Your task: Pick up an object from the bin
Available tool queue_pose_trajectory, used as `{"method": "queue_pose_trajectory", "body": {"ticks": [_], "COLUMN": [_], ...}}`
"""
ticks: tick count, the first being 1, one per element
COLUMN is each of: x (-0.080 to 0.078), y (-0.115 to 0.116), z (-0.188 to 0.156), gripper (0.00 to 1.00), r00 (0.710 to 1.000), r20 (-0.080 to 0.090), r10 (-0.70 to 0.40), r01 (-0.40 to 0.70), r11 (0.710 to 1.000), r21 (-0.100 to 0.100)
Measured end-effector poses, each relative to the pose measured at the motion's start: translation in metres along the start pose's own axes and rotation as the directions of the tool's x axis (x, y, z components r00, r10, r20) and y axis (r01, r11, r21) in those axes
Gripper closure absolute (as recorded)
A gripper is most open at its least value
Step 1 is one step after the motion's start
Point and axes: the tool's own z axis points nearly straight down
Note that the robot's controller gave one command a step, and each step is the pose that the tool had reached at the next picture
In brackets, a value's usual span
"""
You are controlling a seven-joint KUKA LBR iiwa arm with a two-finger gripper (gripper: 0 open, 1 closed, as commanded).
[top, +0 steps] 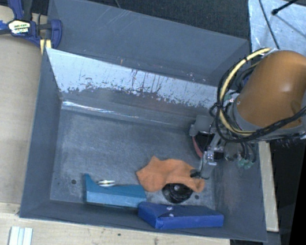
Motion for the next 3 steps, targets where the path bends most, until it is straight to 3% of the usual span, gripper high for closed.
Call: {"method": "queue_pose_trajectory", "body": {"ticks": [1,2,3], "x": [-0.002,0.007,0.015], "y": [0.0,0.021,0.046], "z": [-0.005,0.036,0.088], "gripper": [0.0,0.0,0.0], "r00": [1.0,0.999,0.994], "r20": [0.009,0.015,0.002], "r10": [-0.001,-0.051,-0.109], "r01": [0.001,0.051,0.109], "r11": [1.0,0.999,0.994], "r21": [0.001,0.002,-0.001]}}
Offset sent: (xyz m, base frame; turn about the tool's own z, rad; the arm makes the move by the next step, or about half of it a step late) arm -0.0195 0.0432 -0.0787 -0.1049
